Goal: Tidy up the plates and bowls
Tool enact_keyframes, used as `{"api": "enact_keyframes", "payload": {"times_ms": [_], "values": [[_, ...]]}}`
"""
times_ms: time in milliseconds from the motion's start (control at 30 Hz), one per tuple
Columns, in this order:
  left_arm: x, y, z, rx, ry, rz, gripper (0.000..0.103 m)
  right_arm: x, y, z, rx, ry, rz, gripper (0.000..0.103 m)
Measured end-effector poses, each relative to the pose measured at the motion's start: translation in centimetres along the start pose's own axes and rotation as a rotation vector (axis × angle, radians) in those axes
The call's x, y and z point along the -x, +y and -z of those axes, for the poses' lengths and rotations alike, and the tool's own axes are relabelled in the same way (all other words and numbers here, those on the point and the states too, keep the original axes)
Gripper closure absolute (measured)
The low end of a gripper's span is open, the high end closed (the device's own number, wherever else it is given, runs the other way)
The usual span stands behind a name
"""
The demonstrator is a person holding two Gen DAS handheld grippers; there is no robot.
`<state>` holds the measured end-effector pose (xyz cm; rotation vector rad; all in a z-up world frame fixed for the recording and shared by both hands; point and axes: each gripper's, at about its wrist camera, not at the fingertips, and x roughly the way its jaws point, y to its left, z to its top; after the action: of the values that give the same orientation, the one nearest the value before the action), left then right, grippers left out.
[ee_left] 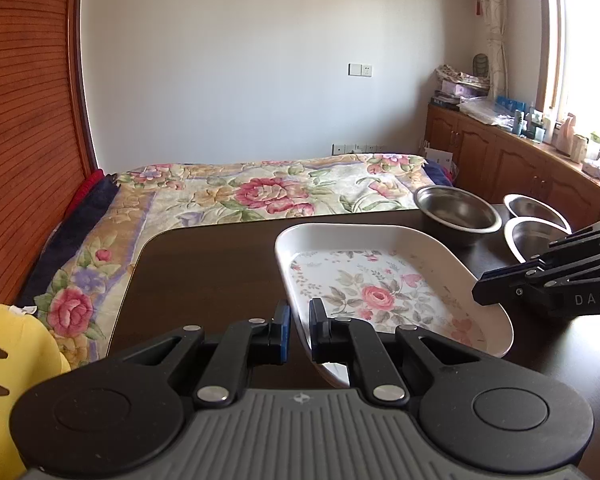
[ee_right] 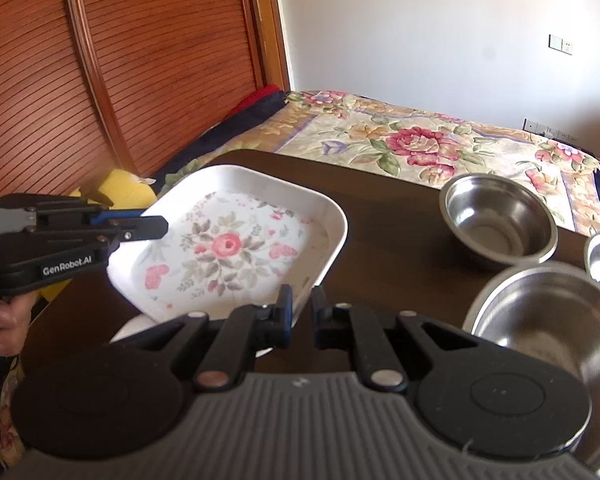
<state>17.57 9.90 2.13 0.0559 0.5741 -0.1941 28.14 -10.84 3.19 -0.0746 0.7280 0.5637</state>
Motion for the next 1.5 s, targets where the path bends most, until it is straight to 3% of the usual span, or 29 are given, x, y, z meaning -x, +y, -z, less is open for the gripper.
{"api": "enact_keyframes", "payload": {"times_ms": [833, 1500], "values": [[6.1, -2.1, 5.9, 0.023, 0.018, 0.014, 0.092, 4.8, 2.6, 5.3, -0.019, -0.045, -0.011, 0.093], [7.4, -2.8, 9.0, 0.041, 0.04, 0.037, 0.092, 5.9, 3.2, 8.0, -0.007, -0.036, -0.025, 0.093]]}}
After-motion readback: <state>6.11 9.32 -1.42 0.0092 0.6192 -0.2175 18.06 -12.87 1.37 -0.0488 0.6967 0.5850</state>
